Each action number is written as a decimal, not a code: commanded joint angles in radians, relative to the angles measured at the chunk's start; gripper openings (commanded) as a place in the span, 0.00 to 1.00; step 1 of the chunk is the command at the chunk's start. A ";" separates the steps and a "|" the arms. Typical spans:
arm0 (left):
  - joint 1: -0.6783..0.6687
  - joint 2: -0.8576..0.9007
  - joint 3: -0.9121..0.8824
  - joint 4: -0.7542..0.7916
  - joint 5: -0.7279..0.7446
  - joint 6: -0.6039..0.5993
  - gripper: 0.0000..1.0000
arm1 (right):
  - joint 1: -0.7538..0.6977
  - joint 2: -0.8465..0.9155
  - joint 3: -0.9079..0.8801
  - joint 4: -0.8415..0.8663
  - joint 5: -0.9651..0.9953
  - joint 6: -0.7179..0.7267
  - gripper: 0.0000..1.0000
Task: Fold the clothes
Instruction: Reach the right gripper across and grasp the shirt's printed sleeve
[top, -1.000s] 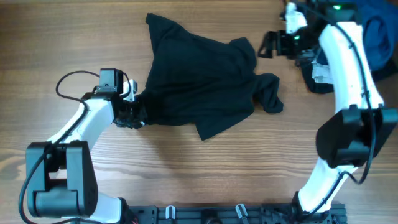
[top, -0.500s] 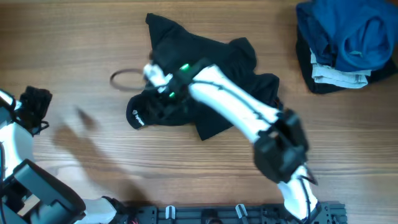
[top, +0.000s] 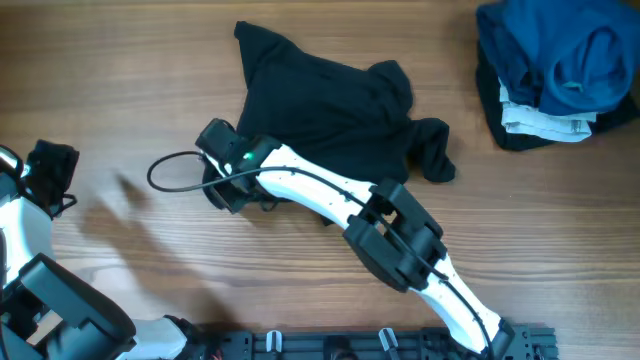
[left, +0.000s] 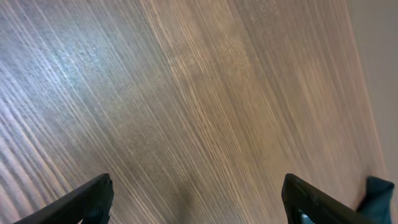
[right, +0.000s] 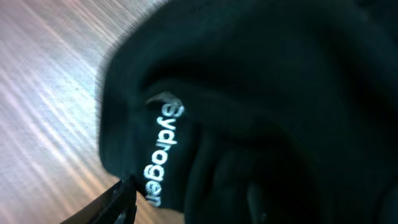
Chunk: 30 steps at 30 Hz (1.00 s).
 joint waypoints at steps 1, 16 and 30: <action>0.004 0.015 0.006 0.005 -0.057 -0.013 0.87 | 0.000 0.065 0.003 0.014 -0.003 0.017 0.59; -0.329 0.016 0.006 0.144 -0.055 0.124 0.75 | -0.180 -0.423 0.050 -0.597 -0.023 0.089 0.04; -0.545 0.463 0.010 0.688 0.307 0.104 0.84 | -0.177 -0.771 0.050 -0.788 -0.018 0.193 0.05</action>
